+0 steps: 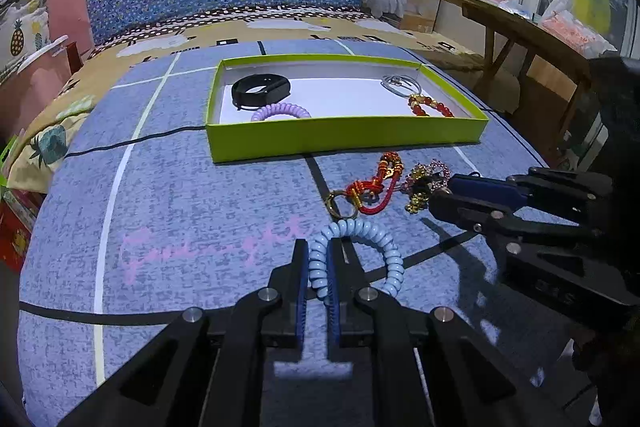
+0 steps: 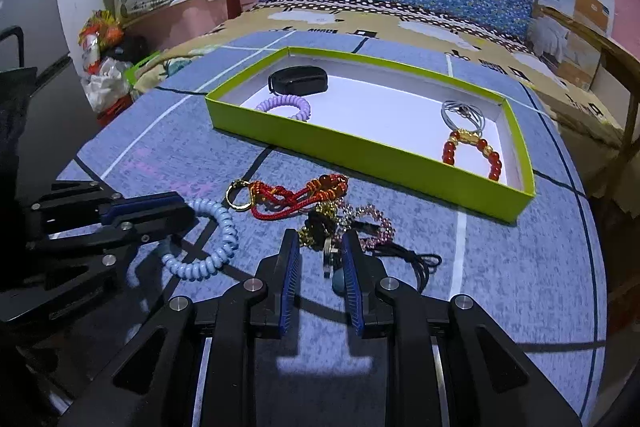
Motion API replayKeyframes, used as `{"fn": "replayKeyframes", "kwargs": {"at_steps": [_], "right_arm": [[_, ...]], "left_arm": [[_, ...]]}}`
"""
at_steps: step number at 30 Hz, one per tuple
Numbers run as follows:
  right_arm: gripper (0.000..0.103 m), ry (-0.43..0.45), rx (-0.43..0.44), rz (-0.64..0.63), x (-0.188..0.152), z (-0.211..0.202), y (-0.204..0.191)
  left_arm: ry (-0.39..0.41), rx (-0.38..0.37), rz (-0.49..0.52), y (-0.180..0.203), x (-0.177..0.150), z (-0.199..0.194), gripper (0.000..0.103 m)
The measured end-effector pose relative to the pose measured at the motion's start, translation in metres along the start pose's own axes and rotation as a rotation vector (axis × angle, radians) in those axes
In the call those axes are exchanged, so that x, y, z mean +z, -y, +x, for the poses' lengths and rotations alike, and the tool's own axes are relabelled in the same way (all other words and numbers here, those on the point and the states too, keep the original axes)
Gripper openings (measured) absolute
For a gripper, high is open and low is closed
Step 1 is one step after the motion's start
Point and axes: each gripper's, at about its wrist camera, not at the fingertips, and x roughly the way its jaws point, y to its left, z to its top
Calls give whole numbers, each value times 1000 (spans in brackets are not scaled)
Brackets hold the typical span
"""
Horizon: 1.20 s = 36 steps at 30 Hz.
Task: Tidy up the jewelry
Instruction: 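Grasp a charm keychain with the right gripper while the left gripper holds the blue coil, then carry the blue coil and the charm keychain over the green box with both grippers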
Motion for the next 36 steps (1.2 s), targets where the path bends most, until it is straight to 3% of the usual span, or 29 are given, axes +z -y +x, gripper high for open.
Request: {"fn": "replayKeyframes", "kwargs": {"at_steps": [2,10,24,36], "right_arm": [[11,-4,-15,-9,0,1,-1],[6,-9,-32,-21,-6,-6,2],[5,53,-29,69,-18,-38,18],[6,167,10,126,-4,-76,31]], "left_arm": [[0,-2,-3,-2,0,0,10],[2,-7,-4,-3,-1,-1,10],[16,-5,-4,0,0,-6,10],[40,-8,0,1,1,-16,10]]}}
